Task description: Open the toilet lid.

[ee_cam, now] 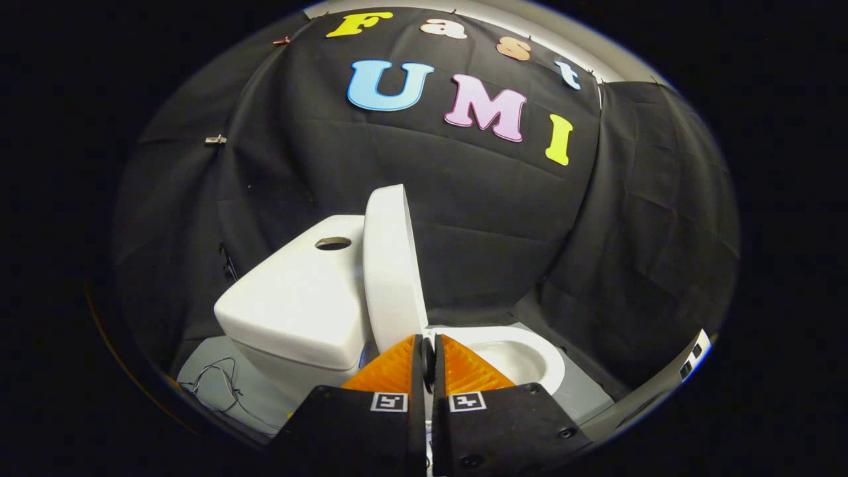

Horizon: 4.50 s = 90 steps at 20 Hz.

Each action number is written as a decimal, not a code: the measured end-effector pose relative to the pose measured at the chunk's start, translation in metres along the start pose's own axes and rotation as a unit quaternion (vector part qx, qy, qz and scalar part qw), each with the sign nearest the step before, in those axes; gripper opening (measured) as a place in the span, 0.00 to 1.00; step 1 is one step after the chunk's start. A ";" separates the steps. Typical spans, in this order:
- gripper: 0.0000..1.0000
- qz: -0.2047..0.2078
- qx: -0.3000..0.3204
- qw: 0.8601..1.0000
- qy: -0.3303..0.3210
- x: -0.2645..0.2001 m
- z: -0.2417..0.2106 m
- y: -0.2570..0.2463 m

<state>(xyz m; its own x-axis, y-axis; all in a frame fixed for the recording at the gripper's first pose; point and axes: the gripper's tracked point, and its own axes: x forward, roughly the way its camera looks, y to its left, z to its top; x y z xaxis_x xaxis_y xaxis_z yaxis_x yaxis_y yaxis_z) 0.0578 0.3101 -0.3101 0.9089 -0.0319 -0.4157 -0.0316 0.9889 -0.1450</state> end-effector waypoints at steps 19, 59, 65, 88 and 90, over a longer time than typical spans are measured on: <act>0.98 0.044 0.017 0.999 -0.001 -0.013 0.013 -0.014; 0.97 0.080 0.075 0.979 -0.169 -0.189 0.241 -0.217; 0.97 0.081 0.079 0.980 -0.166 -0.187 0.239 -0.229; 0.97 0.078 0.083 0.979 -0.167 -0.184 0.235 -0.229; 0.97 0.079 0.081 0.979 -0.168 -0.184 0.235 -0.229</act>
<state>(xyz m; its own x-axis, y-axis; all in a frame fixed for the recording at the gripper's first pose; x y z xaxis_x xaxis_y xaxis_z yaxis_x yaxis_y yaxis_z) -0.0044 0.1231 0.0111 0.9845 0.1458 -0.0978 -0.1412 0.9886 0.0520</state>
